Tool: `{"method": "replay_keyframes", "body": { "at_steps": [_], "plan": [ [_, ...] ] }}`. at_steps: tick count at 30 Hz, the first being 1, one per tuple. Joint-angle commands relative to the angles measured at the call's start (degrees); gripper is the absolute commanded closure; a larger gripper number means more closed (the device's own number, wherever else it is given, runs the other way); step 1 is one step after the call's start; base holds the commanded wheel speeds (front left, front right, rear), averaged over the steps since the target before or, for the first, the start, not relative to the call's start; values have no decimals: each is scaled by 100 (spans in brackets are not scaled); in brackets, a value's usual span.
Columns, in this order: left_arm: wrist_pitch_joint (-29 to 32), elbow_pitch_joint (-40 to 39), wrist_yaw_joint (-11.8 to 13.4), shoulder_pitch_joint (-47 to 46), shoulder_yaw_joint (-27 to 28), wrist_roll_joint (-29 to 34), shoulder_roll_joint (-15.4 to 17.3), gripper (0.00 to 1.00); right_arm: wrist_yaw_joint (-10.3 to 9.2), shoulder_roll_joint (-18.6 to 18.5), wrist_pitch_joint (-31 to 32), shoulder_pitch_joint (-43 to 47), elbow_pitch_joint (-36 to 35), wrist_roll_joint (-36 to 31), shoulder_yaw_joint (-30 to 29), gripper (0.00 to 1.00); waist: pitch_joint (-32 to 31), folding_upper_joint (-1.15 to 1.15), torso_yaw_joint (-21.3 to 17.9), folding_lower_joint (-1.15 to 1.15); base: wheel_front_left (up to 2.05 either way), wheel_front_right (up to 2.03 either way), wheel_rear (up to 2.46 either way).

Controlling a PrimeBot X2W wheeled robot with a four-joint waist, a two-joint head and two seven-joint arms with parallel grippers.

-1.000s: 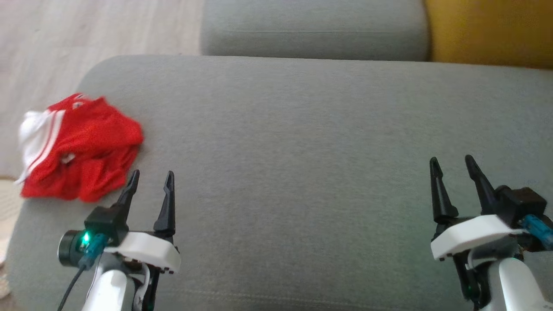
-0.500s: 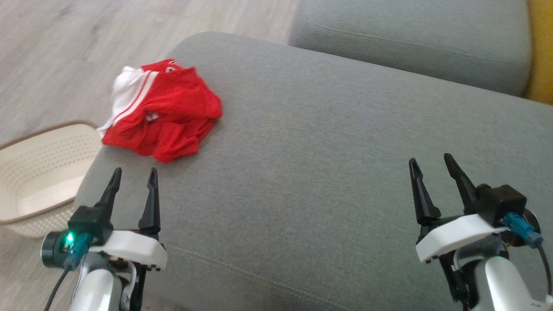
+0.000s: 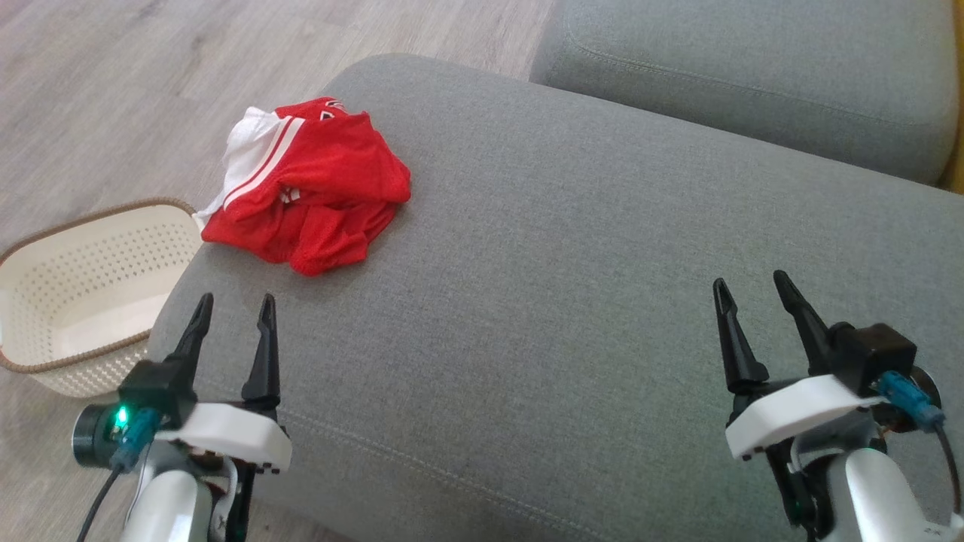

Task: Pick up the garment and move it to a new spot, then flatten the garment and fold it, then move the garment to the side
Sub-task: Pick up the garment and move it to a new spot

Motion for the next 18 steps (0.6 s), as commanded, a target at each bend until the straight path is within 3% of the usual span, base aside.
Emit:
{"method": "replay_keyframes", "body": {
  "at_steps": [1,10,18],
  "plan": [
    [-52,-220,14,-271,247,-29,61,0,-4,-25,-10,-183,-187,-4,107,0,10,0,1,0,0,0,0],
    [-52,-353,-20,-529,367,-87,41,0,-4,-25,80,-307,-326,-74,90,0,277,0,-43,0,0,0,0],
    [-52,-273,-82,-1604,684,-217,152,0,-4,-108,418,-771,-806,-306,167,0,1287,0,-343,0,0,0,0]
  ]
}}
